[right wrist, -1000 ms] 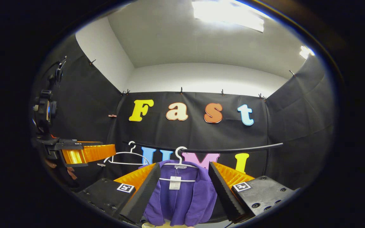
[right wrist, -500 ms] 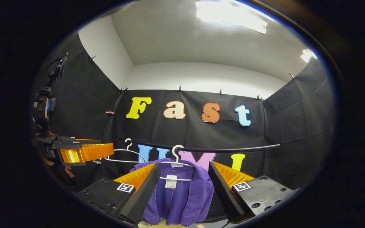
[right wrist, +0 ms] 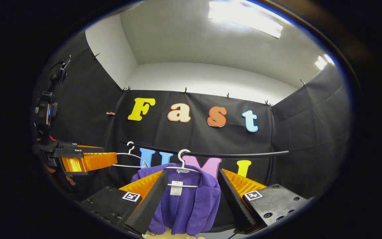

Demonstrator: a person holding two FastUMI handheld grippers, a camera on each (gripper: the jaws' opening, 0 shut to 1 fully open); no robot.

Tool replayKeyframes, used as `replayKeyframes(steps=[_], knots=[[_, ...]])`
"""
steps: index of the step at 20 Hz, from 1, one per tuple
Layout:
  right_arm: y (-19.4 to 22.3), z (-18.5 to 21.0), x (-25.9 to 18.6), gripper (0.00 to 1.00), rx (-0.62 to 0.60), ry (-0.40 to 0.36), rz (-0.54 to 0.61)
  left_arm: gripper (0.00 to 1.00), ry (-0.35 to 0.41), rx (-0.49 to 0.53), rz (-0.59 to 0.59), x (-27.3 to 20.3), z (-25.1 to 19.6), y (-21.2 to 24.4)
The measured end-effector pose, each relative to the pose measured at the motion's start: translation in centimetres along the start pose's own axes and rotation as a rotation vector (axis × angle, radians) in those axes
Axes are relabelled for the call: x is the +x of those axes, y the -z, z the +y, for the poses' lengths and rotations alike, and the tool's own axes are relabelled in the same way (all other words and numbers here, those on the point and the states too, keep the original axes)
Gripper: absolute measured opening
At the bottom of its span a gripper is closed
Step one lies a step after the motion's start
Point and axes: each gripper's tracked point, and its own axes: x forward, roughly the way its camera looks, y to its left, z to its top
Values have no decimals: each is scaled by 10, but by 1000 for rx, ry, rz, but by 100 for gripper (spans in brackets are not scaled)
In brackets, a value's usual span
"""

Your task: Grasp the clothes on the hanger with both hands and then place them into the laundry hamper below.

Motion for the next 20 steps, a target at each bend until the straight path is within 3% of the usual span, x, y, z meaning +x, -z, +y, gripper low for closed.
replayKeyframes(steps=[9,15,20], knots=[[41,5,9,97,11,54,81,89,63,-34,88,14,18,52],[77,-26,53,97,13,19,79,88,-20,-60,136,52,23,103],[140,-53,103,97,81,-57,137,87,-129,-128,187,87,30,159]])
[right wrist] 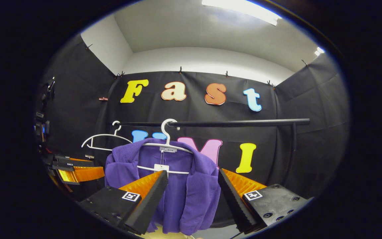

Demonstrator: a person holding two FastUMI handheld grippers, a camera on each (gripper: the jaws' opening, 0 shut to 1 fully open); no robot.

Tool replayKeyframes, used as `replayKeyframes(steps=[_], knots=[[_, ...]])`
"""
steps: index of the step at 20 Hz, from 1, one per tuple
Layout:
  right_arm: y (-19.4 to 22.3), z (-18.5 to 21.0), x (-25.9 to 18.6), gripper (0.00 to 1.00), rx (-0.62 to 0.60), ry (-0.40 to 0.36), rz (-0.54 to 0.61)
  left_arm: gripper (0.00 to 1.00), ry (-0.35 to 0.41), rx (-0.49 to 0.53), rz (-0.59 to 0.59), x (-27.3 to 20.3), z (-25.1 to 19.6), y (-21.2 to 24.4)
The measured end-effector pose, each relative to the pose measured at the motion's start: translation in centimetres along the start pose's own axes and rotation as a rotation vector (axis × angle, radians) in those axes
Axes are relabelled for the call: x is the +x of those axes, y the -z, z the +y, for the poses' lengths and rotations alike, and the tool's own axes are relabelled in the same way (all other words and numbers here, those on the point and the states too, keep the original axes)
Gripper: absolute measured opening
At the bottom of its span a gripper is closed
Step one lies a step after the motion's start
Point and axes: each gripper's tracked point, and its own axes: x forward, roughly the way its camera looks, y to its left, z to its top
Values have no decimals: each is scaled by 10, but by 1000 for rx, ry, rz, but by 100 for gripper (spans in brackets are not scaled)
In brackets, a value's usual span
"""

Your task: Grasp the clothes on the hanger with both hands and then place them into the laundry hamper below.

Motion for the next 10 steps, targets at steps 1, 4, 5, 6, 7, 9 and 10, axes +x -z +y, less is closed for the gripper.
replayKeyframes(steps=[1,4,5,6,7,9,10], knots=[[10,-6,9,97,22,-16,14,87,-13,-26,13,9,0,8],[28,-24,33,98,34,-40,28,83,-87,-73,33,32,14,29],[32,-28,39,96,26,-47,29,84,-109,-77,45,38,17,35],[37,-30,45,96,22,-57,33,84,-132,-76,59,42,21,44],[44,-32,49,96,24,-66,45,84,-156,-68,68,47,26,48],[57,-39,56,96,30,-77,65,83,-165,-61,69,57,26,52],[63,-42,63,95,33,-77,73,84,-159,-63,68,61,23,53]])
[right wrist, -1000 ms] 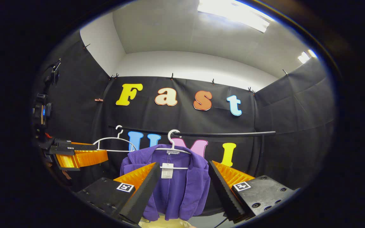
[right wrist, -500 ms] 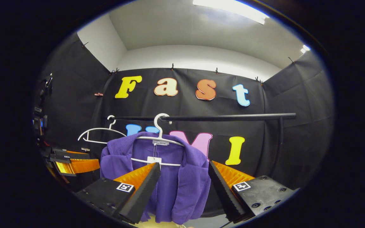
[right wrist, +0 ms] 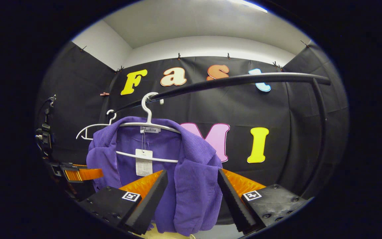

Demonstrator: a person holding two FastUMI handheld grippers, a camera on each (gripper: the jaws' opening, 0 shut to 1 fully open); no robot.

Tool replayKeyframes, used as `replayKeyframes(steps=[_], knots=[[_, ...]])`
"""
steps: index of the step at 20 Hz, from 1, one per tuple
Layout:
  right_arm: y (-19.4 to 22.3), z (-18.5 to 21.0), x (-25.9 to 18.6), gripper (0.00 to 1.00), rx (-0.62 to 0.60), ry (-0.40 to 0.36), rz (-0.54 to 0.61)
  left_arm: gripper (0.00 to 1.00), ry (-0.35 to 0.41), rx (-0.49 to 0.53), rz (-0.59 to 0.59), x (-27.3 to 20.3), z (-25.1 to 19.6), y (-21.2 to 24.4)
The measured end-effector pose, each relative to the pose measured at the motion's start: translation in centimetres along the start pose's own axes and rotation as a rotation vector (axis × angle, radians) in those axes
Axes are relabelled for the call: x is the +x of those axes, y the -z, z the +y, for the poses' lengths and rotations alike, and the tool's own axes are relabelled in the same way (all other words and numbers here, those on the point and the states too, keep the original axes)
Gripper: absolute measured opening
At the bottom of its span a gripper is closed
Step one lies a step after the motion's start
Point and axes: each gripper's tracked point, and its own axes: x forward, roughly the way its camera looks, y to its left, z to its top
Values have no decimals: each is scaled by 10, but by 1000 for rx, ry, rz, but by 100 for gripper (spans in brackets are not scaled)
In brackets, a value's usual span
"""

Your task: Grasp the clothes on the hanger with both hands and then place them into the laundry hamper below.

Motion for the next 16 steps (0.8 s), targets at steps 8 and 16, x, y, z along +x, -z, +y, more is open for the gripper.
replayKeyframes(steps=[8,16], knots=[[48,-24,39,95,69,-7,80,82,31,5,-22,20,-29,-8],[79,-31,71,95,126,-61,114,17,-47,32,-25,25,-24,-13]])
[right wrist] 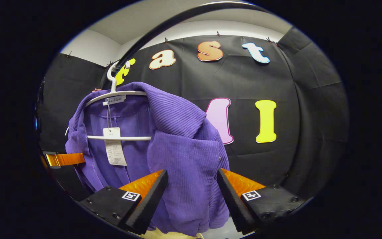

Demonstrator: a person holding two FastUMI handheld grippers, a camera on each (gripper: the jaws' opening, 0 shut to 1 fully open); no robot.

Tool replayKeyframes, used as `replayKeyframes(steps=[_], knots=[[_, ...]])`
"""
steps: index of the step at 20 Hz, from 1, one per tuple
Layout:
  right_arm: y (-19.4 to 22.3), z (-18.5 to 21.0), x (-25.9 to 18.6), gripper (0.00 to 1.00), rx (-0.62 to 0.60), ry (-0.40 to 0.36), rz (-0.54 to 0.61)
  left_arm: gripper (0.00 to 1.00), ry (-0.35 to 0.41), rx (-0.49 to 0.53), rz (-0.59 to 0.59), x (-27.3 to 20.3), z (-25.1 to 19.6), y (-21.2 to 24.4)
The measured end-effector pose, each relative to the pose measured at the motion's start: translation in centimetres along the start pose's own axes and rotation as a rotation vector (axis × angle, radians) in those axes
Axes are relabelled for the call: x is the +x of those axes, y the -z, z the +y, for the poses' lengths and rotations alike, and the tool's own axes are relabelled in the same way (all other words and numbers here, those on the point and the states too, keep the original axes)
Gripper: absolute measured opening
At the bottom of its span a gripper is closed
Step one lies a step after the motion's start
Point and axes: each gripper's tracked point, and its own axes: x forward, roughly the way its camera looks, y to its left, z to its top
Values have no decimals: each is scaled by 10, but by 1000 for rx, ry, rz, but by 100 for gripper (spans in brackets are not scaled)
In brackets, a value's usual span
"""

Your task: Grasp the clothes on the hanger with both hands and then place them into the laundry hamper below.

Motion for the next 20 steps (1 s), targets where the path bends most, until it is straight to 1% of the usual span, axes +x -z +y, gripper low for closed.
replayKeyframes(steps=[1,3,6,8,9,11,13,16,17,18,20], knots=[[1,2,3,95,8,-27,2,10,1,0,6,-1,-1,0],[4,12,9,97,34,-98,10,7,-9,9,13,-2,1,-2],[11,17,16,95,59,-183,19,6,-27,22,21,-3,2,-2],[11,20,22,95,114,-240,19,6,-47,39,20,-3,6,-4],[11,18,26,95,142,-249,19,6,-55,44,21,-3,6,-4],[9,9,32,95,172,-240,17,6,-63,46,30,-3,5,-4],[4,4,30,95,166,-239,-4,6,-69,61,34,-3,5,-4],[1,23,27,95,175,-293,0,6,-75,71,38,-1,3,-4],[3,27,23,88,173,-299,10,6,-78,68,39,0,3,-4],[3,32,19,84,167,-305,19,6,-79,64,38,0,2,-4],[7,41,10,69,140,-313,30,6,-80,61,35,-1,3,-5]])
